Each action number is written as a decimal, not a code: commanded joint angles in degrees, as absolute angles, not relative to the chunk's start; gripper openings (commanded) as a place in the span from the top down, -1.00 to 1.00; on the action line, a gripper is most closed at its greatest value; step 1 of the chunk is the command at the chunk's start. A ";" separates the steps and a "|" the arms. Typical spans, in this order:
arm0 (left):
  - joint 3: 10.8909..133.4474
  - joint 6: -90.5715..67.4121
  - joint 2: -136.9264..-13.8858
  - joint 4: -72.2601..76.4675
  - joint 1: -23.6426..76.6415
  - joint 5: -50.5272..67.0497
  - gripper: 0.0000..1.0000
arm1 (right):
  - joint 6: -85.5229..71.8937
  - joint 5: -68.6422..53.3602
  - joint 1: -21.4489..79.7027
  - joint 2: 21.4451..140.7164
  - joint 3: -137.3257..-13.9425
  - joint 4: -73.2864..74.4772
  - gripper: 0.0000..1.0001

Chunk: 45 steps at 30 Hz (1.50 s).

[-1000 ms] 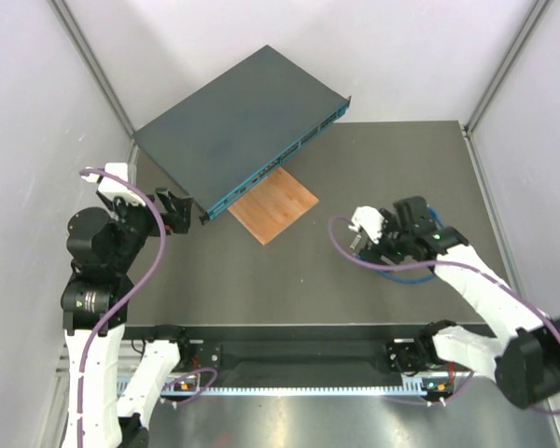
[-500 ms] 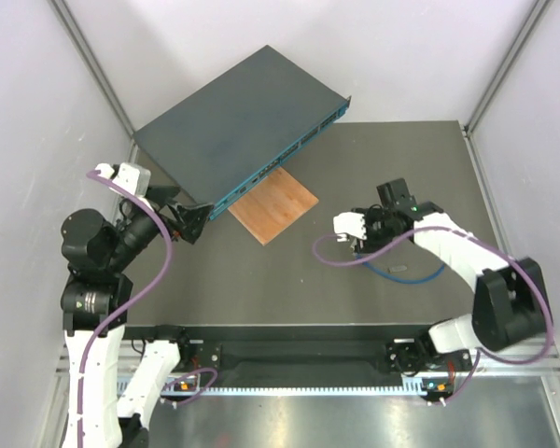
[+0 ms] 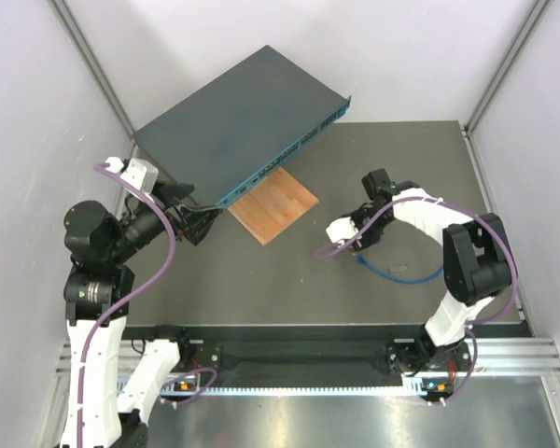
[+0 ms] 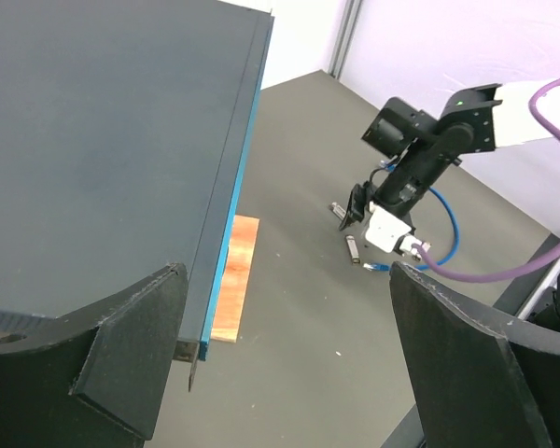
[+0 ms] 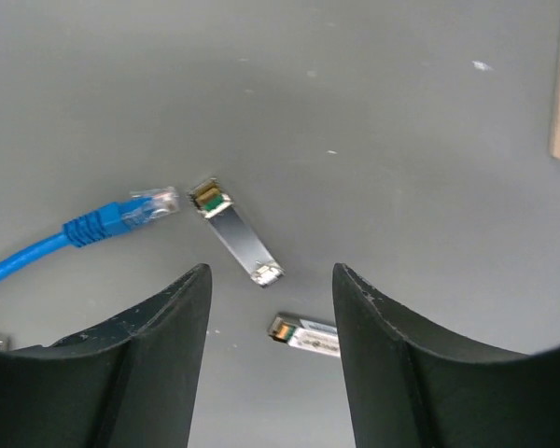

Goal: Insert the plug into the switch port

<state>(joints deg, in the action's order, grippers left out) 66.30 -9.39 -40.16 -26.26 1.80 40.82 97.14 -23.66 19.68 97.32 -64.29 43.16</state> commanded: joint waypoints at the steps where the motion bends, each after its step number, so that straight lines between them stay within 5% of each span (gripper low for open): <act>1: 65.40 -9.75 -41.22 -21.89 1.49 42.89 -0.87 | 103.00 -24.61 19.34 99.22 -66.88 48.42 -0.06; 11: 64.78 -10.28 -41.92 -21.27 1.49 43.86 -0.86 | 104.50 -20.66 19.25 105.02 -69.17 48.86 0.01; 21: 64.34 -10.11 -42.71 -20.65 1.49 44.38 -0.86 | 104.77 -17.14 19.69 110.04 -74.09 57.39 0.59; 25: 64.42 -8.88 -42.98 -20.04 1.49 44.39 -0.85 | 103.89 -16.61 19.95 108.55 -72.07 58.01 1.00; 38: 73.82 3.25 -50.09 -26.36 1.58 48.41 -0.82 | 68.67 -36.28 15.73 93.97 -84.55 63.99 1.00; 45: 73.31 -14.89 -54.49 -17.86 3.33 52.47 -0.70 | 44.76 -36.66 18.98 78.78 -82.97 52.32 1.00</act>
<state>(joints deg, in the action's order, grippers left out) 73.93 -5.63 -53.69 -24.32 2.11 49.30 58.67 -33.23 17.04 83.18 -81.91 58.78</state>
